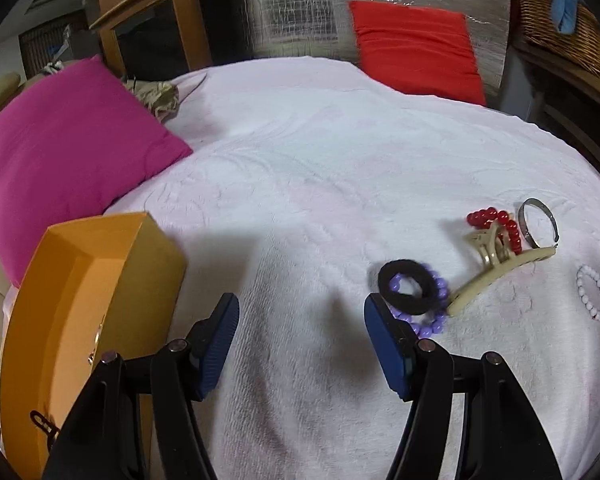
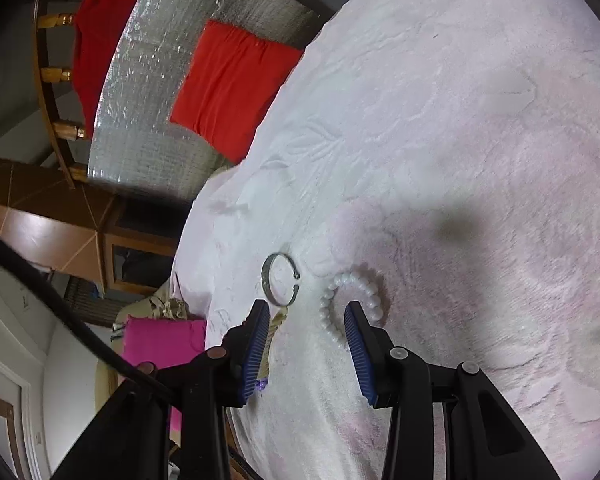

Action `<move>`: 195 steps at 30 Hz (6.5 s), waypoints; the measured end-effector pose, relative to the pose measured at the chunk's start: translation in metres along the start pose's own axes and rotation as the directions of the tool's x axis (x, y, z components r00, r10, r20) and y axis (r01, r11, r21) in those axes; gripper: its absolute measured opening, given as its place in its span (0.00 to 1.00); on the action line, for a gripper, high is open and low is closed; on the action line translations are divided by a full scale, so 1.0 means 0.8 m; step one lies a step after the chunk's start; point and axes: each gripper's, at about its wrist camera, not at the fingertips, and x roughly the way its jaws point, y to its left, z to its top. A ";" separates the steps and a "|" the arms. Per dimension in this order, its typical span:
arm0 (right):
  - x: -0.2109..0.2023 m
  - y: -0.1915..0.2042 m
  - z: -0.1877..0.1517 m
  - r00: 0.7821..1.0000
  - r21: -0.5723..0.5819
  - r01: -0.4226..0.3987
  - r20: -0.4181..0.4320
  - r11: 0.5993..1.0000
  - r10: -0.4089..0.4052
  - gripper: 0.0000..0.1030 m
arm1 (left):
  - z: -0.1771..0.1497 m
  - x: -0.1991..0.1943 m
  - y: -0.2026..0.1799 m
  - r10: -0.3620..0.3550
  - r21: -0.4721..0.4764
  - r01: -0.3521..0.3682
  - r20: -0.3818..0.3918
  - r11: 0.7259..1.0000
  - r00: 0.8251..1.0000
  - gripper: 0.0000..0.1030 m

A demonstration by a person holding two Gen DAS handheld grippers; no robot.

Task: Organize jewelry
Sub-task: 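Grasp the black hair tie with the left tool while the right tool grasps the white pearl bracelet, then carry the black hair tie and pearl bracelet over the orange box with both tools, then open the left tool to drop the hair tie while the right tool releases the pearl bracelet, then move the open left tool toward the beige claw hair clip on the bed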

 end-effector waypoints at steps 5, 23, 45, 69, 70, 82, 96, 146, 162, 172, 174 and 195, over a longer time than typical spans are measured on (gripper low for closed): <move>0.025 0.015 -0.017 0.999 -0.027 0.007 -0.044 1.000 -0.008 0.41 | -0.001 -0.003 -0.002 -0.025 0.015 0.025 0.005 1.000 1.000 0.64; 0.022 0.004 -0.006 0.999 0.003 0.024 -0.026 1.000 -0.024 0.41 | -0.001 0.017 -0.005 -0.089 -0.012 0.088 -0.043 0.996 0.995 0.64; 0.004 -0.018 0.012 0.994 -0.018 0.111 0.023 0.994 -0.111 0.41 | 0.013 0.066 -0.008 -0.324 -0.170 0.307 -0.081 0.936 0.943 0.06; 0.072 0.065 -0.056 0.765 -0.538 0.636 0.346 0.553 -0.543 0.10 | 0.014 -0.003 0.043 -0.267 -0.126 0.269 0.029 0.955 0.963 0.06; 0.065 0.067 -0.055 0.772 -0.531 0.630 0.349 0.567 -0.531 0.10 | 0.015 -0.007 0.041 -0.263 -0.117 0.266 0.036 0.957 0.964 0.06; -0.018 0.090 -0.050 0.917 -0.466 0.375 0.315 0.801 -0.246 0.10 | 0.007 -0.053 0.029 -0.256 -0.056 0.262 0.102 0.963 0.961 0.06; -0.002 0.133 -0.097 0.978 -0.509 0.137 0.208 0.850 -0.033 0.10 | -0.002 -0.083 0.067 -0.212 -0.077 0.226 0.155 0.971 0.965 0.06; 0.297 0.342 -0.440 0.881 -0.677 -0.375 -0.474 0.634 0.015 0.10 | -0.085 -0.045 0.345 0.073 -0.387 -0.118 -0.131 0.914 0.989 0.06; 0.263 0.329 -0.389 0.922 -0.699 -0.272 -0.386 0.661 -0.029 0.13 | -0.070 -0.069 0.332 0.130 -0.389 -0.128 -0.023 0.912 0.991 0.35; 0.213 0.289 -0.289 0.959 -0.647 -0.185 -0.284 0.740 -0.008 0.13 | -0.043 -0.081 0.261 0.152 -0.266 -0.121 0.097 0.956 0.984 0.41; 0.201 0.281 -0.267 0.963 -0.628 -0.175 -0.269 0.758 0.000 0.13 | -0.039 -0.083 0.245 0.159 -0.238 -0.129 0.111 0.963 0.981 0.41; 0.054 0.103 -0.042 0.998 -0.307 0.049 -0.014 0.951 -0.056 0.13 | -0.003 -0.034 -0.035 -0.233 0.134 0.216 0.133 0.967 0.963 0.54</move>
